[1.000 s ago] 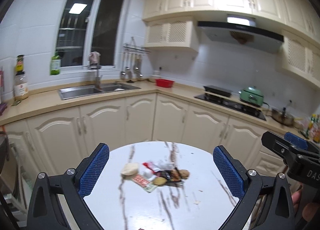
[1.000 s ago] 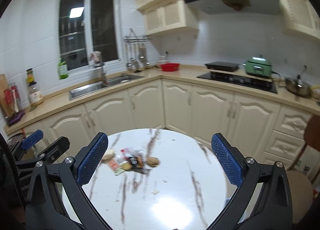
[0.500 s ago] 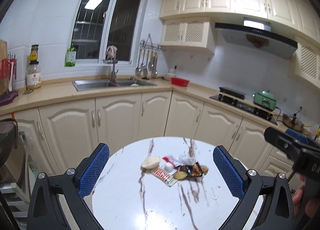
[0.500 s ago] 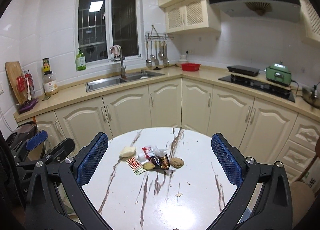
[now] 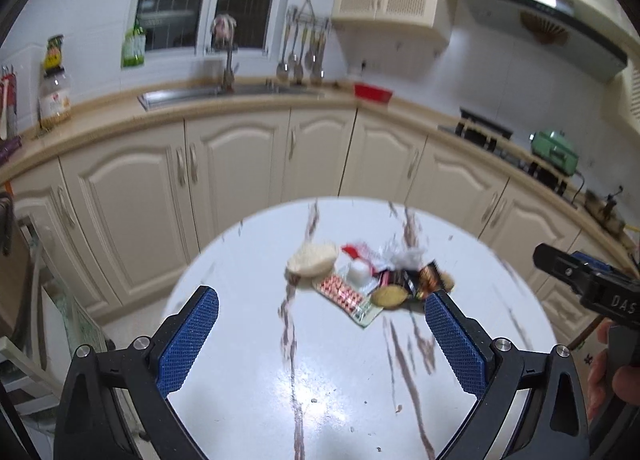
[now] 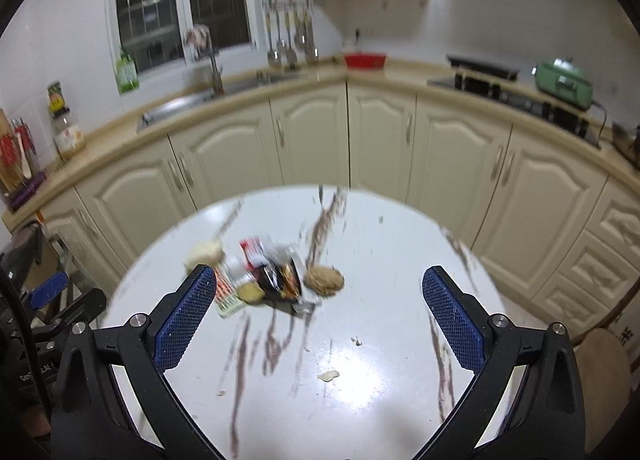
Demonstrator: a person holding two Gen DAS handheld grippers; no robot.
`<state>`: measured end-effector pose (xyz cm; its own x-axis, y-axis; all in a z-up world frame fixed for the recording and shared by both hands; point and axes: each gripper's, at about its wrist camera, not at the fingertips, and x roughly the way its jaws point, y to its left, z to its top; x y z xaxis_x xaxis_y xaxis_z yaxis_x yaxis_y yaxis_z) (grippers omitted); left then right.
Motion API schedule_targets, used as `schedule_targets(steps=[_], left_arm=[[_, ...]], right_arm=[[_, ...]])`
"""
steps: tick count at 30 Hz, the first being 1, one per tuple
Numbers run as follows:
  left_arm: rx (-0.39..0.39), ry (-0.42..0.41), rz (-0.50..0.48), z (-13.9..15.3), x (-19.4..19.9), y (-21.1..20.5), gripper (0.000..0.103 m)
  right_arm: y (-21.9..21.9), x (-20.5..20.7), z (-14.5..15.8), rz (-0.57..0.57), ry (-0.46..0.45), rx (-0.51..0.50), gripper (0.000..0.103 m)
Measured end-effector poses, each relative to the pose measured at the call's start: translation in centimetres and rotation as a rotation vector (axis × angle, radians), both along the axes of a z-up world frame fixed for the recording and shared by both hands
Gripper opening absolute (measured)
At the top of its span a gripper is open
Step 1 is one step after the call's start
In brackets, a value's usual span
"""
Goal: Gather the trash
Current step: 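Bring both open tools back over the table, then grasp the dark snack packet with the right tool while the left tool grasps a potato piece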
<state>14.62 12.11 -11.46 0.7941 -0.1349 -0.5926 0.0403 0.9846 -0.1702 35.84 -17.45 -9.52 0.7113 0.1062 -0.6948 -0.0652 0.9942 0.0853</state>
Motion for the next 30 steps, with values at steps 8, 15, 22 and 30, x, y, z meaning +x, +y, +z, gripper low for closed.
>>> schedule_targets(steps=[8, 15, 22, 30], left_arm=[[0.006, 0.11, -0.015, -1.7, 7.8, -1.3, 0.101], [0.01, 0.161, -0.025, -3.0, 14.2, -1.8, 0.101], [0.008, 0.181, -0.028, -3.9, 17.8, -2.1, 0.101], [0.004, 0.185, -0.034, -4.7, 19.8, -2.7, 0.101]], right_arm=[[0.4, 5.2, -7.6, 0.047, 0.182, 0.009, 0.09], [2.5, 8.8, -11.2, 0.131, 0.24, 0.014, 0.074], [4.7, 10.0, -11.6, 0.192, 0.211, -0.048, 0.051], [5.5, 10.1, -13.1, 0.263, 0.281, -0.016, 0.026]])
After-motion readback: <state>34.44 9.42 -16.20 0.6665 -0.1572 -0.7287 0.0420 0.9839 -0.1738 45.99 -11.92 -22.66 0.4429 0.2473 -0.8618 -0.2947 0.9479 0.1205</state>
